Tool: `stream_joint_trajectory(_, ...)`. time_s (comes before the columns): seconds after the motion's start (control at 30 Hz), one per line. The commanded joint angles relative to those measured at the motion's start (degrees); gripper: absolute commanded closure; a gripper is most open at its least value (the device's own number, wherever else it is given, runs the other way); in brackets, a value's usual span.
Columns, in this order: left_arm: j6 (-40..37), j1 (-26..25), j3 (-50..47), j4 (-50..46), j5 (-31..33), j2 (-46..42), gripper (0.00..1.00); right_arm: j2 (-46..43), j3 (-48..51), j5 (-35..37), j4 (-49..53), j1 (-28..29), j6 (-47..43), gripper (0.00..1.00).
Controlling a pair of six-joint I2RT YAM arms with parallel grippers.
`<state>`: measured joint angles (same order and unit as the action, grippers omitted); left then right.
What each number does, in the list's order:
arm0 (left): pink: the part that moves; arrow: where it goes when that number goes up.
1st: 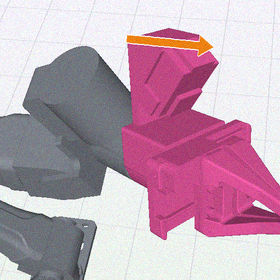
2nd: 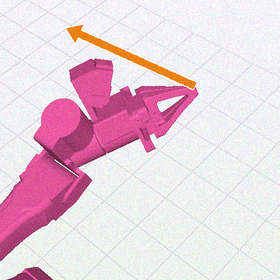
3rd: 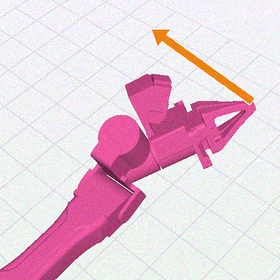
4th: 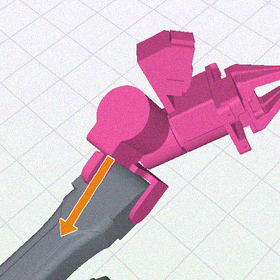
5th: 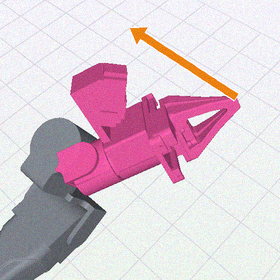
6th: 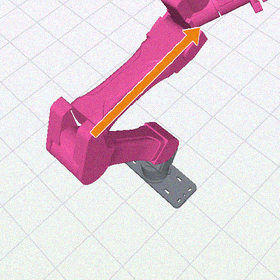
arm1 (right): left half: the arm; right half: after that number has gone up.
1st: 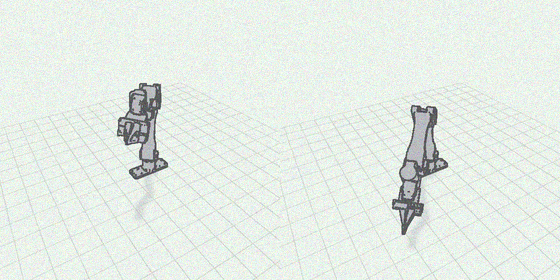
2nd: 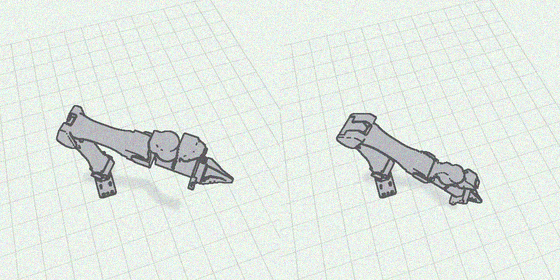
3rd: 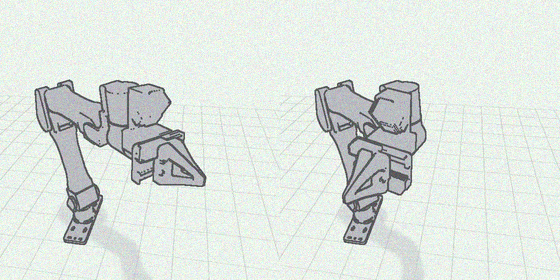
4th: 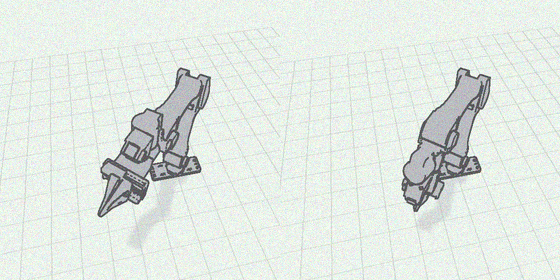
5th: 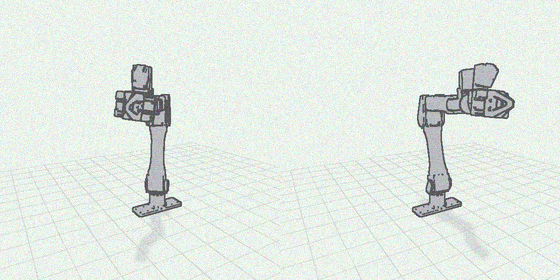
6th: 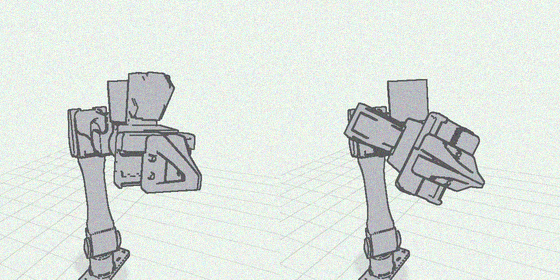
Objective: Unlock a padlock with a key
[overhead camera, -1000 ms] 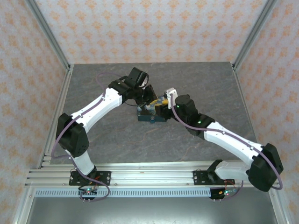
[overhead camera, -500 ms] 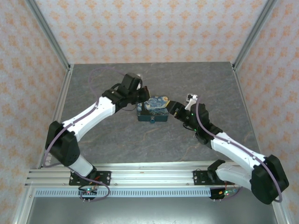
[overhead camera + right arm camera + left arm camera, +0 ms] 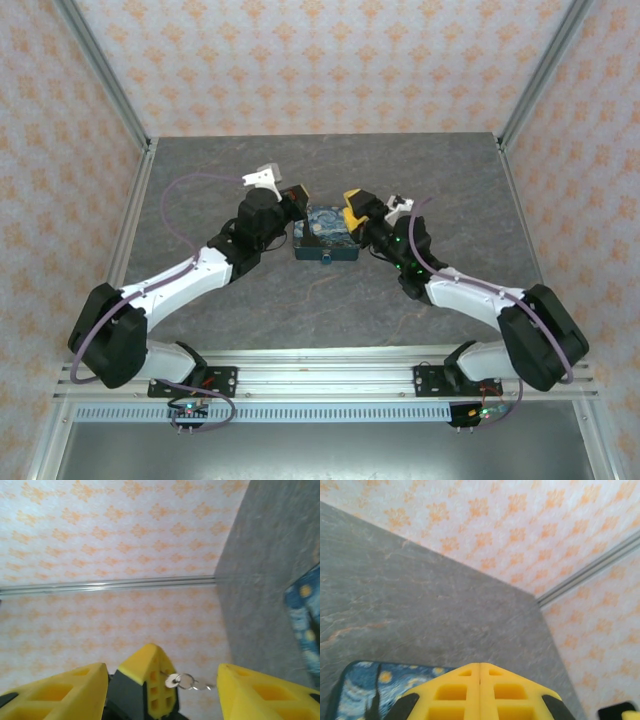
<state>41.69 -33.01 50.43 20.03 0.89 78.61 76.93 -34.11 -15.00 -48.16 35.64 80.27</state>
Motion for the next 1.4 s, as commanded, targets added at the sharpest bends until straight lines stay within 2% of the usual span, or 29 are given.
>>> stream_joint_trajectory(0.0, 5.71, -0.29, -1.53, 12.72, 3.77, 0.60, 1.00, 2.21, -3.54, 4.37, -9.00, 2.21, 8.39, 0.40)
stream_joint_trajectory(0.23, 10.10, -0.54, -2.18, 16.13, 4.12, 1.68, 1.00, 7.52, -6.67, 9.65, -9.96, 4.93, 15.41, 0.40)
stream_joint_trajectory(0.7, 10.52, -1.25, -2.34, 16.55, 3.84, 1.73, 1.00, 13.71, -11.95, 10.02, -13.45, 8.13, 17.71, 0.44)
stream_joint_trajectory(1.07, 10.65, -1.59, -2.71, 16.58, 3.46, 2.25, 1.00, 16.02, -13.27, 10.10, -15.21, 8.22, 18.63, 0.64)
stream_joint_trajectory(1.27, 10.54, -1.61, -2.70, 16.54, 3.57, 2.51, 1.00, 16.37, -13.66, 9.05, -16.26, 8.22, 18.79, 0.65)
stream_joint_trajectory(1.37, 10.44, -1.57, -2.62, 16.51, 3.50, 2.68, 1.00, 16.14, -13.31, 8.82, -16.44, 8.22, 18.62, 0.69)
